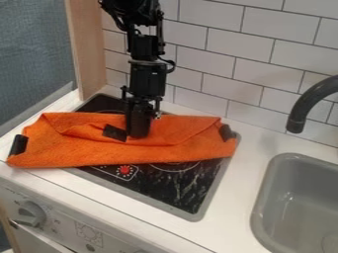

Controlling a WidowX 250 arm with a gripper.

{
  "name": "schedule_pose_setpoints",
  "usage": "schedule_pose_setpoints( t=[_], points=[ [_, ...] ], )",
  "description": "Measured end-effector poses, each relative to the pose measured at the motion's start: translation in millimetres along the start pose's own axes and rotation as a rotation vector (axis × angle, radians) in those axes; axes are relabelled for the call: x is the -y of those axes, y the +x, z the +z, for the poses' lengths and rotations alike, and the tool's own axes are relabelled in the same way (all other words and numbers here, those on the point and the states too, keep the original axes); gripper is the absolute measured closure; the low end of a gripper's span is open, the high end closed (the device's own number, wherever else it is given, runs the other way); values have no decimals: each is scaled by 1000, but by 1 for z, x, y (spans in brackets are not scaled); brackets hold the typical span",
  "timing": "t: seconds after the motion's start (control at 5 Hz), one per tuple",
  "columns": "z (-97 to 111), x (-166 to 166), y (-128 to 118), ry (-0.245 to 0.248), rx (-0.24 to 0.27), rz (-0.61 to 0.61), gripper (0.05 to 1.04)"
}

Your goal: Unfold the cloth from bottom to top left

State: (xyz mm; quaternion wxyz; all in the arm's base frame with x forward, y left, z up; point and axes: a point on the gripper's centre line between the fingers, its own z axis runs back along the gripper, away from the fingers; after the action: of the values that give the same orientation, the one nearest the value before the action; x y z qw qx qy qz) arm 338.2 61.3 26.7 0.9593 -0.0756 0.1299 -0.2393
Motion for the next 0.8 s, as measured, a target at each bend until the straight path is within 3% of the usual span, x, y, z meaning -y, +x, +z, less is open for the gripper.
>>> schedule_pose_setpoints(
  t=[0.4,0.6,0.8],
  points=[
    [-3,0,1,8,9,-15,1036],
    [6,1,-7,37,-37,6,1036],
    [27,2,-10,85,-7,7,1036]
  ],
)
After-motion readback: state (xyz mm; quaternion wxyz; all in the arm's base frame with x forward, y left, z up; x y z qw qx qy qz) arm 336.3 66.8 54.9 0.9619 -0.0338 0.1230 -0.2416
